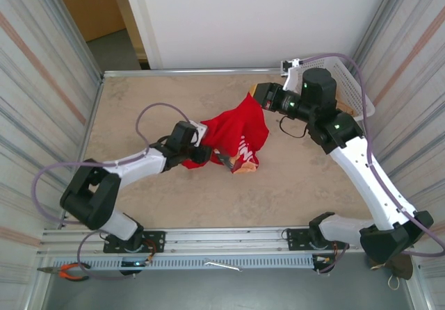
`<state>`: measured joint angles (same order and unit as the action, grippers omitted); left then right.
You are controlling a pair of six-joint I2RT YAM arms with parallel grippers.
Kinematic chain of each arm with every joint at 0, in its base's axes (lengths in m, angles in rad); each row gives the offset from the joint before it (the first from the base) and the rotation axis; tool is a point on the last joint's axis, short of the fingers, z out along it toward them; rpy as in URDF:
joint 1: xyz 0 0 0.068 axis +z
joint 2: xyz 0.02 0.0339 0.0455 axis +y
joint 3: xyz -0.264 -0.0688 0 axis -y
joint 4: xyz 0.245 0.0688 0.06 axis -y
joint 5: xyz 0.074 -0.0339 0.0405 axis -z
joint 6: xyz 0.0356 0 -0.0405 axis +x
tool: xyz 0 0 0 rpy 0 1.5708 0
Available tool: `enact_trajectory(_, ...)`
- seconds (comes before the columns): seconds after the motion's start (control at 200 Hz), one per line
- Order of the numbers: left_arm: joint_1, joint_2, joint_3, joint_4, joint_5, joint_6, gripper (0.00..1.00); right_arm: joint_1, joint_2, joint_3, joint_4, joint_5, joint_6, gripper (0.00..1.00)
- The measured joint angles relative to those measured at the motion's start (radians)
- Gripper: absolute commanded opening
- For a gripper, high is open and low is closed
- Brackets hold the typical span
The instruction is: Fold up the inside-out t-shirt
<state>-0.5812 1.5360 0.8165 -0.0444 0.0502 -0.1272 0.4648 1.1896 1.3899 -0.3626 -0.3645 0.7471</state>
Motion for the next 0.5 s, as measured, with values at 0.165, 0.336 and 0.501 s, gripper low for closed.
enact_trajectory(0.165,0.090,-0.061,0.100,-0.083,0.014,0.034,0.00,-0.159,0.003,0.086,-0.079,-0.038,-0.003,0.00)
enact_trajectory(0.336,0.270,-0.297,0.278,-0.152,0.147,0.019,0.00,-0.301,0.005,0.222,-0.093,-0.105,0.009,0.00)
enact_trajectory(0.501,0.342,-0.453,0.421,-0.226,0.274,-0.017,0.00,-0.296,-0.052,0.244,-0.056,-0.146,0.044,0.00)
